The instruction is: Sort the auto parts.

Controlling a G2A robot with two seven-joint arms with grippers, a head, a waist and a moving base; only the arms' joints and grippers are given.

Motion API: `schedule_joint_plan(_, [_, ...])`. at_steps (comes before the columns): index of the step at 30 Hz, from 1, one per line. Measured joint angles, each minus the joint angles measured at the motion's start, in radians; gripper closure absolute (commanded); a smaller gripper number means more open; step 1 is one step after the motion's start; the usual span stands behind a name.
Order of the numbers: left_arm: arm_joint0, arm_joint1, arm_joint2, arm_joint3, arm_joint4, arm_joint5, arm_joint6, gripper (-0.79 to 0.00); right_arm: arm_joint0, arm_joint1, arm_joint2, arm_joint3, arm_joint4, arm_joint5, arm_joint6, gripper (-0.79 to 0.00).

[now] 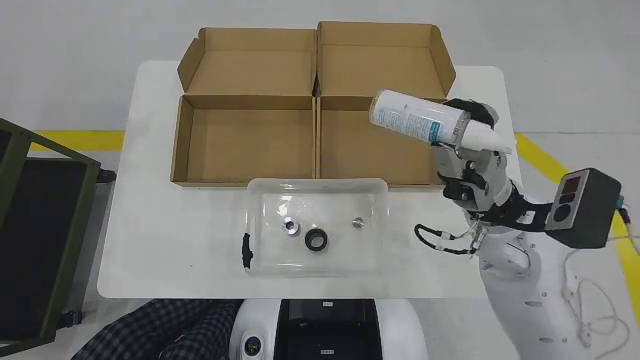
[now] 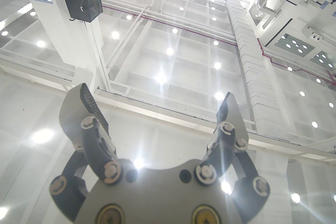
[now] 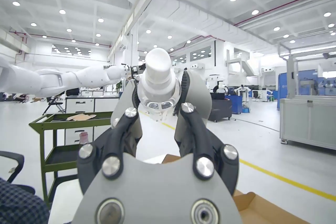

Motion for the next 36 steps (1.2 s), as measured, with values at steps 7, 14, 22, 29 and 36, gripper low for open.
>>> schedule_joint_plan(7, [0.000, 0.000, 0.000, 0.000, 0.000, 0.000, 0.000, -0.785, -0.005, -0.001, 0.016, -0.009, 0.008, 0.002, -0.031, 0.000])
schedule_joint_plan(14, [0.000, 0.000, 0.000, 0.000, 0.000, 0.000, 0.000, -0.785, 0.006, -0.002, 0.001, 0.006, -0.027, -0.003, -0.003, 0.000])
schedule_joint_plan(22, [0.000, 0.000, 0.000, 0.000, 0.000, 0.000, 0.000, -0.785, 0.036, -0.001, -0.070, 0.034, -0.137, -0.032, 0.121, 0.000])
schedule_joint_plan(29, [0.000, 0.000, 0.000, 0.000, 0.000, 0.000, 0.000, -0.785, 0.088, -0.001, -0.113, 0.103, -0.190, -0.043, 0.231, 0.000])
schedule_joint_plan(36, [0.000, 0.000, 0.000, 0.000, 0.000, 0.000, 0.000, -0.785, 0.129, 0.001, -0.146, 0.153, -0.233, -0.027, 0.410, 0.000])
